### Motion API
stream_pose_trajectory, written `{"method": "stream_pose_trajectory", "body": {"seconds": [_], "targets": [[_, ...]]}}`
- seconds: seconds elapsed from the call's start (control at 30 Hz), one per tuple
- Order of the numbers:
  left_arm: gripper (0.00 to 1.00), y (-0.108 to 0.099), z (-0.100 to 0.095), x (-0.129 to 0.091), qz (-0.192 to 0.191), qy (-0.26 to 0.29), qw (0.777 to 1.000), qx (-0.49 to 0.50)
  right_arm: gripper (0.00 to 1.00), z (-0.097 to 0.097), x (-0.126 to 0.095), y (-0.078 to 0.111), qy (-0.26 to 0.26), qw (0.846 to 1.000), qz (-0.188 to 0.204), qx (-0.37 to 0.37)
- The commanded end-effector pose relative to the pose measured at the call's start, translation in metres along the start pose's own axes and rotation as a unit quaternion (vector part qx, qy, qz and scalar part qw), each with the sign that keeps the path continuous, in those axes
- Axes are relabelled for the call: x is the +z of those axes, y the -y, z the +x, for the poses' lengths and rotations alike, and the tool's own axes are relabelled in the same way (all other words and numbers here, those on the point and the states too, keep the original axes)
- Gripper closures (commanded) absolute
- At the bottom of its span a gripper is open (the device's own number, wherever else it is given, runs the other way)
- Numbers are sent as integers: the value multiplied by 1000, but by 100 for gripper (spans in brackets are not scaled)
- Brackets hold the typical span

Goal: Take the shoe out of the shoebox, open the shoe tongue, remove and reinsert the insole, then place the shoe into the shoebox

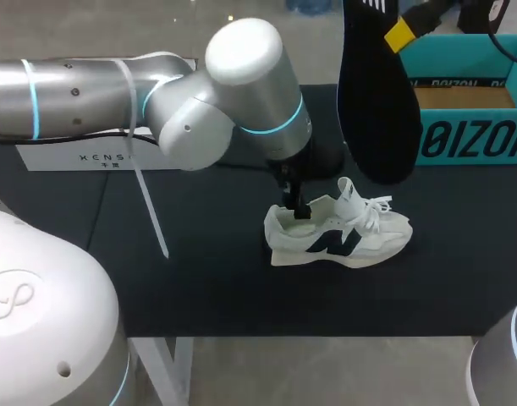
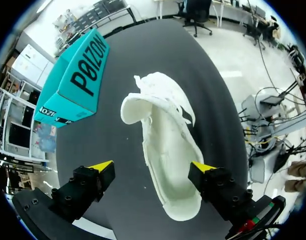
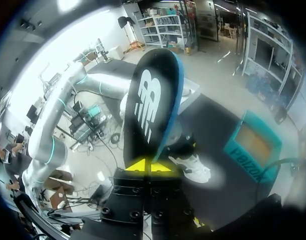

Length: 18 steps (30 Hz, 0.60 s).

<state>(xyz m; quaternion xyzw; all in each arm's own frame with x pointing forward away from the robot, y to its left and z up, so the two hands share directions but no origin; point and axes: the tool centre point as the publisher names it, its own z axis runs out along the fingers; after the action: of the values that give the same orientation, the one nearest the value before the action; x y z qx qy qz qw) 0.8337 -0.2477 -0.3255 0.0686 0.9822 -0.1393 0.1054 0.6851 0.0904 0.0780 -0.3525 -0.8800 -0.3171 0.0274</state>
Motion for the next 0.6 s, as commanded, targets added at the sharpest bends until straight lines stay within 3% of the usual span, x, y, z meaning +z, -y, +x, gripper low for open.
{"method": "stream_pose_trajectory", "body": {"seconds": [0.03, 0.43, 0.47, 0.5, 0.53, 0.6], "targets": [[0, 6, -8, 38, -12, -9, 1000, -13, 100, 0, 0, -2, 1, 1000, 2, 1], [0, -18, -6, 69, -8, -42, 998, -48, 100, 0, 0, -2, 1, 1000, 2, 1], [16, -19, -6, 71, -10, -44, 998, -49, 100, 0, 0, -2, 1, 1000, 2, 1], [52, -19, -6, 72, -5, -47, 998, -49, 100, 0, 0, -2, 1, 1000, 2, 1], [97, -19, -6, 73, -4, -50, 998, -47, 100, 0, 0, -2, 1, 1000, 2, 1], [100, -18, -6, 75, -2, -60, 997, -43, 100, 0, 0, -2, 1, 1000, 2, 1]]}}
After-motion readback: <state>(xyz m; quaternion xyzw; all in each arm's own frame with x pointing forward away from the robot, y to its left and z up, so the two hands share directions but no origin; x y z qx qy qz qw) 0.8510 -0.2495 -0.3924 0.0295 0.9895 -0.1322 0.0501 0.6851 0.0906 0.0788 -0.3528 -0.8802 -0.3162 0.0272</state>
